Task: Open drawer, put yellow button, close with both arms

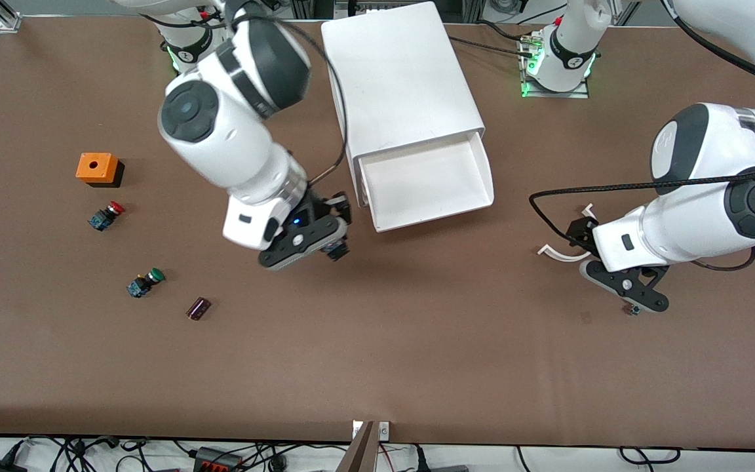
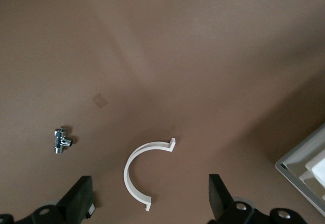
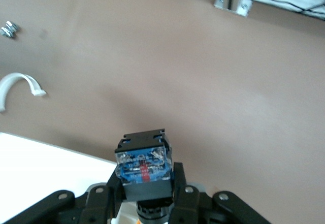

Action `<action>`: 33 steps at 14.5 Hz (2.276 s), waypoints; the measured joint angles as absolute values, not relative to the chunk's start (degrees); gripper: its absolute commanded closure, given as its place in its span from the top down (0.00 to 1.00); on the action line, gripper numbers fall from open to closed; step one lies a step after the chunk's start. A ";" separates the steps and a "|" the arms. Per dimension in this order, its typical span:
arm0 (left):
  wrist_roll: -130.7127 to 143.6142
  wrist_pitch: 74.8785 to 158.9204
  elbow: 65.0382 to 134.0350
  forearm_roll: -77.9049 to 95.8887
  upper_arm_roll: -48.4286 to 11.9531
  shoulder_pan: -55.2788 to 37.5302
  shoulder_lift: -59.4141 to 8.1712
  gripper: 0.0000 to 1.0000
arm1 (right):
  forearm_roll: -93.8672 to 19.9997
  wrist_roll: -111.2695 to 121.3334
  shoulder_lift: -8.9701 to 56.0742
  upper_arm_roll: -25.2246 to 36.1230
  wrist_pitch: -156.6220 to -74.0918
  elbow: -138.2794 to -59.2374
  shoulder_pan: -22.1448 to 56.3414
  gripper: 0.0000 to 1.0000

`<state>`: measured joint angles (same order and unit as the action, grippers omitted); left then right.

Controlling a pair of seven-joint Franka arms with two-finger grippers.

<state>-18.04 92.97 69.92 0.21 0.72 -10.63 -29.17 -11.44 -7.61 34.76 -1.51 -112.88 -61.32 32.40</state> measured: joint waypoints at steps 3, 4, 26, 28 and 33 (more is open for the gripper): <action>-17.68 93.76 69.91 -0.02 0.73 -10.63 -30.55 1.00 | -11.44 -12.28 35.12 -1.54 -116.15 -61.33 35.16 0.00; -17.11 93.87 69.91 -0.02 0.73 -10.63 -30.78 1.00 | -11.37 -14.96 35.40 -1.53 -116.25 -61.33 36.26 0.00; -10.62 93.90 69.34 -0.02 0.70 -10.86 -30.83 1.00 | -5.62 -33.87 43.53 -1.43 -111.12 -60.34 48.60 0.00; -10.60 93.90 69.34 -0.02 0.70 -10.87 -30.83 1.00 | -5.62 -33.90 43.84 -1.24 -111.09 -59.79 48.60 0.00; -7.97 93.90 69.34 -0.02 0.70 -10.90 -30.83 1.00 | -5.62 -38.31 43.91 -0.72 -111.09 -59.45 48.56 0.00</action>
